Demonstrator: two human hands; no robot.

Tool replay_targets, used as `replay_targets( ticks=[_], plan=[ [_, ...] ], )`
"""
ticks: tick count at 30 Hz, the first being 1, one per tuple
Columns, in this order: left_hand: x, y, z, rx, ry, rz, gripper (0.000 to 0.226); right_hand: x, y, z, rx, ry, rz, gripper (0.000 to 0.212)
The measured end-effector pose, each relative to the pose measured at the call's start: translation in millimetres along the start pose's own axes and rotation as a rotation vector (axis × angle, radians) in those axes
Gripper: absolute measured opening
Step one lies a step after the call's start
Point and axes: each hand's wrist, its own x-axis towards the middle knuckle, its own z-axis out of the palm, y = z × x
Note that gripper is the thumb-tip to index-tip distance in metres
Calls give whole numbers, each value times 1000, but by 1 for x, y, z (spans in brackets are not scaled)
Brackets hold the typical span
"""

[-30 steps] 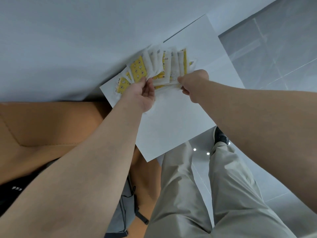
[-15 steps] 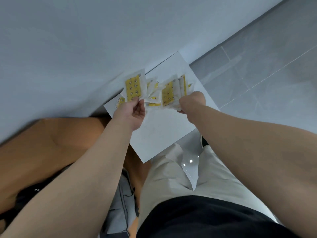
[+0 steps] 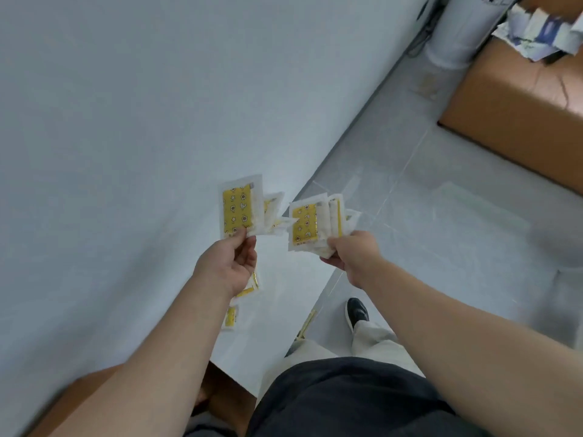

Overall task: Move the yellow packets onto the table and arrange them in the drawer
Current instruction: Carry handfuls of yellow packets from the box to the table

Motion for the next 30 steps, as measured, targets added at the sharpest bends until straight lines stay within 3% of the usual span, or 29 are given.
replay_targets(
  ticks=[6, 13, 20, 30],
  plan=[
    [-20, -21, 94, 218, -189, 18, 10, -12, -26, -74, 251, 158, -61, 26],
    [-60, -98, 187, 379, -405, 27, 11, -24, -20, -190, 598, 312, -64, 14],
    [-120, -222, 253, 549, -567, 23, 7, -44, 12, -332, 845, 393, -81, 13],
    [-183, -441, 301, 764, -643, 5, 8, -83, 94, -539, 1065, 536, -101, 10]
  ],
)
